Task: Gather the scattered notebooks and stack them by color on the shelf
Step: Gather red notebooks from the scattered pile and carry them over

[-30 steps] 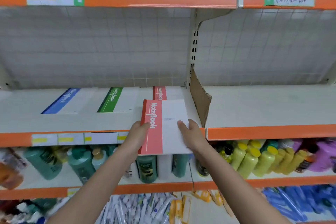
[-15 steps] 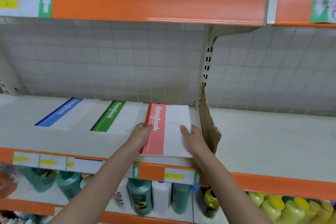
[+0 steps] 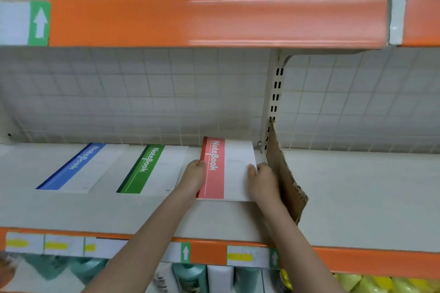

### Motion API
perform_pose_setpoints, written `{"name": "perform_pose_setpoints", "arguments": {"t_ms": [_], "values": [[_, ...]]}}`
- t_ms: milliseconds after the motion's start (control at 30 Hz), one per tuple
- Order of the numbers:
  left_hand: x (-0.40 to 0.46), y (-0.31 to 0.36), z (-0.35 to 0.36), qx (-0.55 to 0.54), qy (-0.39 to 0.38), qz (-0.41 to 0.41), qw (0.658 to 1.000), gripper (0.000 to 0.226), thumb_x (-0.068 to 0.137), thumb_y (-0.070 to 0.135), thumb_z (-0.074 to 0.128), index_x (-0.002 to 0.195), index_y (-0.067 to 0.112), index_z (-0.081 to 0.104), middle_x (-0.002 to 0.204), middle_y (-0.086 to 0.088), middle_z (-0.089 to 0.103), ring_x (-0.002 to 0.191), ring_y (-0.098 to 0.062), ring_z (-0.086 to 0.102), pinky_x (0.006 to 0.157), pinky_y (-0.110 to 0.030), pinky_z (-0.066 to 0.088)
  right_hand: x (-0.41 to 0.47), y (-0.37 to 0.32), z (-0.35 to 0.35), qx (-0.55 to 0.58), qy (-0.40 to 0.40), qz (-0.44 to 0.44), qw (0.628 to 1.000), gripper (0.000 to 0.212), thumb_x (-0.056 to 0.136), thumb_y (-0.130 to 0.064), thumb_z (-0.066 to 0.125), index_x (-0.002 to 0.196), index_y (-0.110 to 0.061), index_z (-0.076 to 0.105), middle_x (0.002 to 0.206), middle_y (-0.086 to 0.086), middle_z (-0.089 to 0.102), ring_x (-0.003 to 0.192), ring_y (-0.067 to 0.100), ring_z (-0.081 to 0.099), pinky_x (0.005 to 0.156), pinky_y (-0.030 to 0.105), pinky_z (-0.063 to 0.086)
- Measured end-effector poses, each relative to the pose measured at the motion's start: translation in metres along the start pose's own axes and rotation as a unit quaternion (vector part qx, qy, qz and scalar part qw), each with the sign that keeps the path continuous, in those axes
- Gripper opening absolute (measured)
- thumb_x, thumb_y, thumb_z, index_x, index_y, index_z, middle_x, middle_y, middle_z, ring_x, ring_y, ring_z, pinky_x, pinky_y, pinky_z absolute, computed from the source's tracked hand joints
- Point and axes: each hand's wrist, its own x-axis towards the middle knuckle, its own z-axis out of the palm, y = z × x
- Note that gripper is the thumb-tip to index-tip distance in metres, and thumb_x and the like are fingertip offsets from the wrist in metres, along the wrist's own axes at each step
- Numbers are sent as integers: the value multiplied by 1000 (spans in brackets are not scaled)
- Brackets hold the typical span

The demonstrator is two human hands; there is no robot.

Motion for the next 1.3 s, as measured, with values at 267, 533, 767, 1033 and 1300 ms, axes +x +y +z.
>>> {"name": "perform_pose_setpoints", "arguments": {"t_ms": [267, 533, 767, 1033, 1300], "values": [[20, 5, 9, 198, 43, 104, 974, 37, 103, 24, 27, 114, 3, 56, 110, -14, 63, 93, -27, 62, 69, -28, 46, 14, -5, 9, -90, 22, 17, 996, 21, 100, -15, 40, 106, 1, 51, 104, 19, 63, 95, 33, 61, 66, 27, 39], [36, -7, 5, 256, 35, 115, 959, 36, 101, 10, 31, 99, -7, 62, 103, -20, 66, 87, -28, 62, 74, -30, 50, 21, 0, 17, -154, 16, 24, 988, 23, 101, -17, 38, 107, 1, 52, 107, 18, 62, 97, 31, 61, 67, 30, 42], [42, -12, 6, 283, 13, 117, 952, 27, 96, 9, 43, 109, -5, 61, 117, -21, 58, 95, -35, 64, 86, -44, 54, 26, 2, 21, -220, 5, 13, 975, 27, 101, -19, 37, 112, -1, 54, 120, 17, 52, 101, 30, 58, 82, 35, 48], [43, -13, 8, 321, 17, 119, 939, 14, 94, 9, 45, 90, -1, 55, 113, -22, 56, 87, -34, 64, 75, -36, 54, 26, 4, 25, -247, 22, 5, 969, 29, 100, -20, 37, 112, -1, 54, 121, 16, 46, 97, 30, 57, 77, 29, 43], [37, -3, -9, 372, -64, 105, 920, 48, 80, 37, 72, 108, 8, 45, 118, -13, 51, 101, -24, 57, 82, -31, 50, 9, -1, 13, -244, -83, -15, 966, 95, 76, -66, 60, 141, -7, 25, 130, 15, 45, 121, 29, 41, 88, 34, 42]]}}
